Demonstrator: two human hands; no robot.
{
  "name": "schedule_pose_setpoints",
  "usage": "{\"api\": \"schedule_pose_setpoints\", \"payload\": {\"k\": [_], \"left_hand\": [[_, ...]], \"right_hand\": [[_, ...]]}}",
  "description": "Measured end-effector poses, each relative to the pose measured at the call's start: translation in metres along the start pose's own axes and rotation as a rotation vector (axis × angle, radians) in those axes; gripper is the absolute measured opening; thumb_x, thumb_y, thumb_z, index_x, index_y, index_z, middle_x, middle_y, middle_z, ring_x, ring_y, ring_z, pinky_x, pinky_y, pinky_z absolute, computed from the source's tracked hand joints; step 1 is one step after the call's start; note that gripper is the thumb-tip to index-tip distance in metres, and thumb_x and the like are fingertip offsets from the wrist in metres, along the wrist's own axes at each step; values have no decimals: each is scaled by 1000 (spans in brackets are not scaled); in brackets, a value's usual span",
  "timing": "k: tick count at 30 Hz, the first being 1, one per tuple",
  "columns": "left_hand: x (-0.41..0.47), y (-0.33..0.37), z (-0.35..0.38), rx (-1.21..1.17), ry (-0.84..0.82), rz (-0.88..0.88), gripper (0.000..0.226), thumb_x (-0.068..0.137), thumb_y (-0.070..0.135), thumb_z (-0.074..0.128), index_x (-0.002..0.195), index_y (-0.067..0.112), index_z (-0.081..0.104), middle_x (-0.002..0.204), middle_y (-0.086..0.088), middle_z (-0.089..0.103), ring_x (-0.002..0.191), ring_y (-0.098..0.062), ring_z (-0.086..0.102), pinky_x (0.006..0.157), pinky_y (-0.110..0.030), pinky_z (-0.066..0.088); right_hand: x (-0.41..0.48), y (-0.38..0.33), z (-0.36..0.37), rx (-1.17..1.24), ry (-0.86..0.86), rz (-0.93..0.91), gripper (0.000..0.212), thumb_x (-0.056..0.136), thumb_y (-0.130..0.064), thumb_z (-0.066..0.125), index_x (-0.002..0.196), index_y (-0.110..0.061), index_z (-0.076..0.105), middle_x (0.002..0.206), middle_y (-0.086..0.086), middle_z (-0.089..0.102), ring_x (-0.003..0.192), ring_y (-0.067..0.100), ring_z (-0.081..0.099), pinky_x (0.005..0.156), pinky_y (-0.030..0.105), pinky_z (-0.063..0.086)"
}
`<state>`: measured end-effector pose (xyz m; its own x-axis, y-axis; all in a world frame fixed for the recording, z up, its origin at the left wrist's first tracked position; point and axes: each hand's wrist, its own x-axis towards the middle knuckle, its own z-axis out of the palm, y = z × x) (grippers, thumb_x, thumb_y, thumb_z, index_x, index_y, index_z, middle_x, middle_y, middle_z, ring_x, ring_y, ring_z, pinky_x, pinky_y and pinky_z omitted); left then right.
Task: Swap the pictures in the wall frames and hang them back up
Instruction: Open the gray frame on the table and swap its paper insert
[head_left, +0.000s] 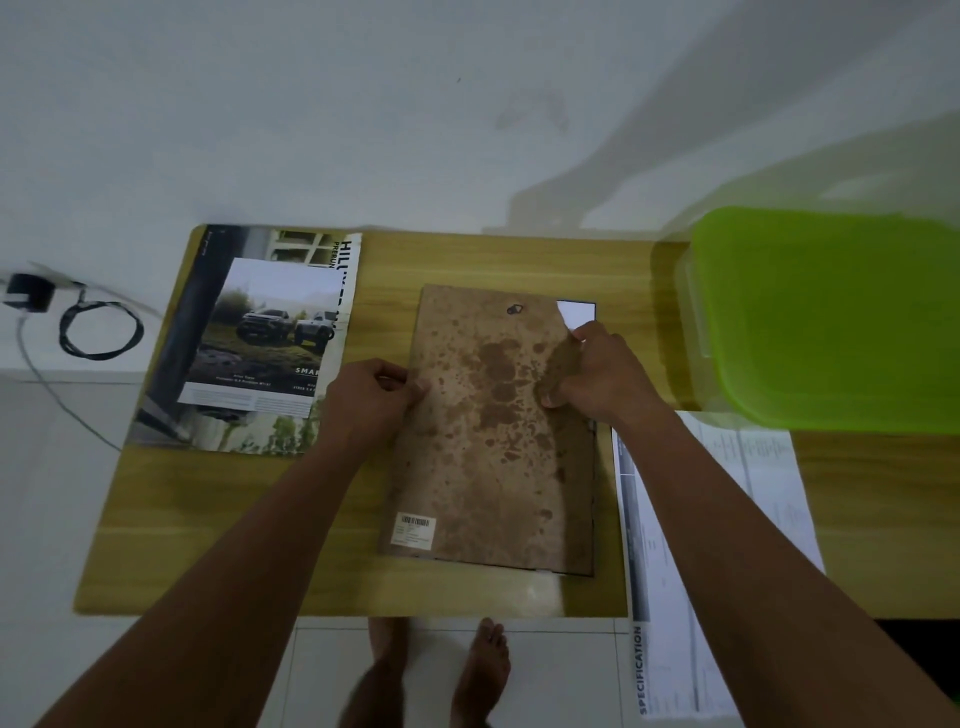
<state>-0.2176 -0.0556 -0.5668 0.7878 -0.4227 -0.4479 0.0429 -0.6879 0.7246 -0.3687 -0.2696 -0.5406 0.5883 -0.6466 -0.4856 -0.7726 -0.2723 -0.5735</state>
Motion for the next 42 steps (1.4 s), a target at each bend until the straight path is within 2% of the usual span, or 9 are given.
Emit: {"api": "schedule_pose_setpoints", "payload": {"k": [13,17,22,25,29,32,35,38,42], "left_hand": [[-9,9,-2,-188,-53,-83,35,79,28,79,106,8,70,93,-9,72,82,-22,70,72,-40,61],[-8,6,0,-125,-9,-49,24,75,31,82,92,19,72,86,-3,74,76,-22,72,71,-44,61],[-15,8,0,77,59,70,45,74,39,81,115,23,71,90,3,74,80,-15,70,80,-37,58],[-19,12,2,227,77,138,42,76,43,78,114,25,72,91,3,75,75,-11,66,70,-23,48],[-23,16,3,283,101,148,63,78,43,76,134,23,56,101,-1,73,92,-18,65,78,-30,47],[-25,18,9,494,122,207,71,83,46,69,145,33,37,116,-6,60,103,-30,60,80,-38,47],[-24,24,13,681,40,244,75,85,38,65,150,31,26,135,-14,40,114,-37,48,85,-44,47],[-17,39,16,767,-47,255,86,81,32,64,152,29,17,153,-12,18,129,-43,33,92,-49,43],[-2,52,20,921,-148,340,96,81,51,60,154,29,1,163,-4,-9,138,-48,19,101,-54,39]], "right_hand": [[-7,9,-3,105,48,-33,76,71,-15,85,135,-16,43,127,6,56,110,23,56,82,32,47],[-9,8,1,87,74,-61,74,72,-11,83,135,-14,46,125,6,56,112,24,56,81,28,44],[-8,11,11,18,135,-66,67,64,-18,89,118,-15,51,115,8,58,105,26,58,77,32,46],[-10,9,13,-50,156,-75,80,64,-24,91,131,-15,50,123,8,55,113,27,55,90,36,48],[-16,6,10,-111,146,-92,83,68,-32,89,139,-18,46,127,9,53,116,28,54,91,36,45],[-26,5,13,-190,150,-148,75,79,-34,81,141,-20,43,137,13,45,121,33,51,96,41,45],[-33,7,20,-359,92,-270,63,92,-27,67,146,-15,38,158,14,25,143,38,27,111,44,34],[-29,5,21,-411,18,-254,75,88,-25,65,151,-10,27,164,13,13,151,34,7,121,43,19],[-18,-14,17,-449,-79,-257,100,82,-26,67,157,-14,3,166,8,-5,152,34,-4,123,49,12]]}}
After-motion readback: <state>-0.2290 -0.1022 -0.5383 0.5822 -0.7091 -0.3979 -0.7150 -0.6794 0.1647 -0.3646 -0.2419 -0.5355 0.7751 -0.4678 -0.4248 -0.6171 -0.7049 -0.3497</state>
